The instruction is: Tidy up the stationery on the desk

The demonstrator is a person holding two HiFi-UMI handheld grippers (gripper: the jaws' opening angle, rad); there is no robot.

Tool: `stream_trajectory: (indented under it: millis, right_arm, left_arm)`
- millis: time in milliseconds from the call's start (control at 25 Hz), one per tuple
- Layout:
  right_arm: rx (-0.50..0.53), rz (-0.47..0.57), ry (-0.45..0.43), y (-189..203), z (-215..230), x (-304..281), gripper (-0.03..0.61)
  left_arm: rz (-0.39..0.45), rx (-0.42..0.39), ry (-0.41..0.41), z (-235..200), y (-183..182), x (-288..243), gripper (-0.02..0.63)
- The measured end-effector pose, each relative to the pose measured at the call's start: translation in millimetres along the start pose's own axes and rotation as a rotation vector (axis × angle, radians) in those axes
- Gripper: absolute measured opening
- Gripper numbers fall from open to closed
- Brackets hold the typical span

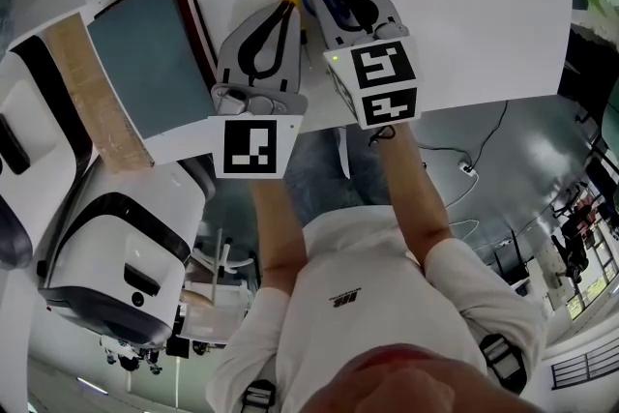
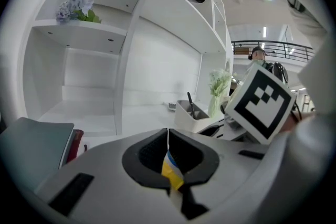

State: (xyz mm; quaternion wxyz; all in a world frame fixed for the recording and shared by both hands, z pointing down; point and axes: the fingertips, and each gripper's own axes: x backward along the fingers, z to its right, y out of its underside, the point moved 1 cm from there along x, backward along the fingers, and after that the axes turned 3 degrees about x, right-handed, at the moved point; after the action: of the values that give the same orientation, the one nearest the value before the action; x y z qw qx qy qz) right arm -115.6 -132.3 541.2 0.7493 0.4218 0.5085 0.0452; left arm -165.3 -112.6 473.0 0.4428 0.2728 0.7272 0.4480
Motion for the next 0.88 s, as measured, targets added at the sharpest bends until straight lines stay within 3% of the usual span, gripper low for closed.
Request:
stream_trajectory:
  millis: [880]
  right_arm:
    - [-0.044, 0.205, 0.090, -44.7, 44.4, 98.1, 0.057]
  left_arm:
    - [0.023, -0.074, 0.090, 54.0, -41.2, -18.2, 0.000]
